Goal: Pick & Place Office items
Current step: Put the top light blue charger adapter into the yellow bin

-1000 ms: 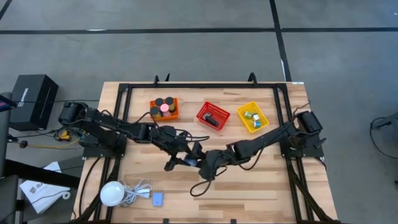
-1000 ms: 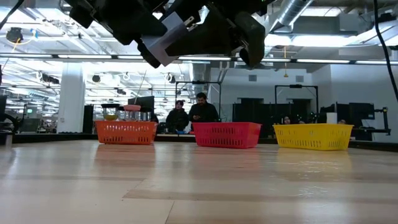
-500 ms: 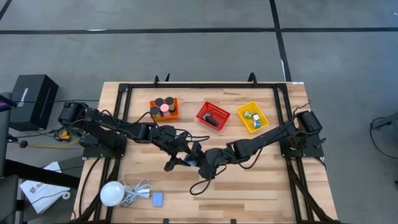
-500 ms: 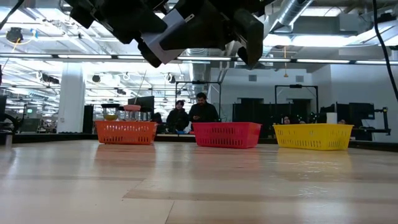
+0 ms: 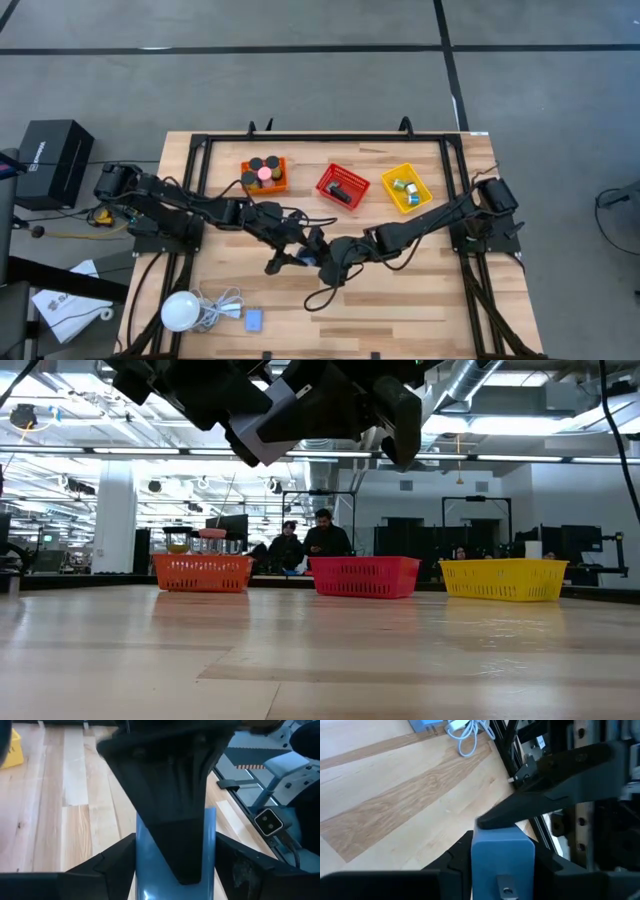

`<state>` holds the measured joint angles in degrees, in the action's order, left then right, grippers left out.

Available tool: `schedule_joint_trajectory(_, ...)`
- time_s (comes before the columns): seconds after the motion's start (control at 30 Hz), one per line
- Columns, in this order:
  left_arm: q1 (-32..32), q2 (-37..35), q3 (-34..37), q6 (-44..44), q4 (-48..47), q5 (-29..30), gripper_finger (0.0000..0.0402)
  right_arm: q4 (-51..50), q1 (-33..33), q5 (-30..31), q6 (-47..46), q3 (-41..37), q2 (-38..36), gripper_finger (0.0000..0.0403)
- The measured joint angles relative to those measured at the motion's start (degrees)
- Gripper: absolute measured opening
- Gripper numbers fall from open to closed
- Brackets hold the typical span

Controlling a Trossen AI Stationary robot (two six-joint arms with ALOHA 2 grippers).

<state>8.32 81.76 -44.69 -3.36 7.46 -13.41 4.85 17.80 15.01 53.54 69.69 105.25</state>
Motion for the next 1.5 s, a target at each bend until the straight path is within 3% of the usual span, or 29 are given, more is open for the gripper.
schedule_joint_trajectory(0.5, 0.0, 0.0, 0.0, 0.1, 0.4, 0.5, 0.0259, -6.4, 0.2, 0.0, -7.9, 0.0, 0.0, 0.0112)
schedule_joint_trajectory(0.77, -2.2, -2.3, 0.0, 0.1, 0.3, 8.3, 0.0266, -11.3, 2.3, 4.2, -11.4, 0.0, -0.2, 0.0113)
schedule_joint_trajectory(1.1, -5.9, -11.6, 0.0, 0.1, 0.5, 10.5, 0.0264, -34.2, 4.4, 11.8, -30.4, 0.0, -7.2, 0.0116)
schedule_joint_trajectory(1.5, -6.1, -15.1, 0.0, 0.1, 0.3, 10.5, 0.0263, -78.0, -1.7, 17.7, -62.6, 0.0, -18.9, 0.0117)
